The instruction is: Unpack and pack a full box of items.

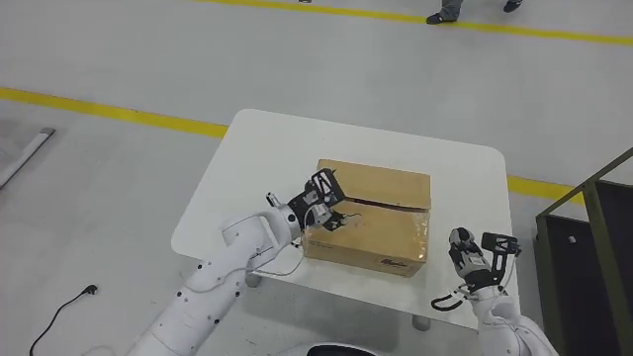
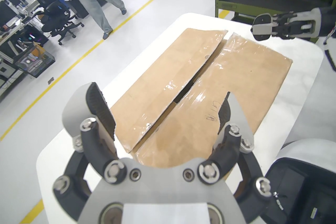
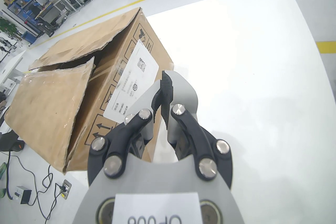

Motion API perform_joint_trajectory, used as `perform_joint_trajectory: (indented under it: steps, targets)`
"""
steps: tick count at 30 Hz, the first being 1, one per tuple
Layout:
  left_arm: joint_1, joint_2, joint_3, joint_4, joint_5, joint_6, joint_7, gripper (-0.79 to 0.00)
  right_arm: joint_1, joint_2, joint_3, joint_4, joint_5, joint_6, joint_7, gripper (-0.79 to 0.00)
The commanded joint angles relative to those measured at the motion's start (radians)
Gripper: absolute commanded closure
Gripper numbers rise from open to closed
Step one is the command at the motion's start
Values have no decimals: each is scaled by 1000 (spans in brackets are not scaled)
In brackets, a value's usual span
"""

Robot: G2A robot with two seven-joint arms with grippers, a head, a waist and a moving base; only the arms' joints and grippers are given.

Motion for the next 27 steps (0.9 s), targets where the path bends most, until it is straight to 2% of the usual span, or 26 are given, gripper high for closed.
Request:
perform_joint_trajectory:
  steps: [1, 10, 16, 23, 27]
  targets:
    - [-39, -10, 40, 51, 54, 3, 7, -785, 5, -2, -5, 2, -5, 3, 0, 0]
    - [-164, -59, 167, 241, 190, 35, 32, -785, 13, -9, -17, -5, -21, 9, 3, 0]
    - [-216, -86, 199, 335, 227, 72, 14, -785, 10, -12, -14, -13, -27, 18, 9, 0]
    - [-259, -104, 220, 400, 294, 110, 16, -785, 10, -15, -5, -24, -33, 24, 17, 0]
    - [-272, -111, 229, 428, 335, 125, 34, -622, 10, -18, -4, -25, -36, 27, 17, 0]
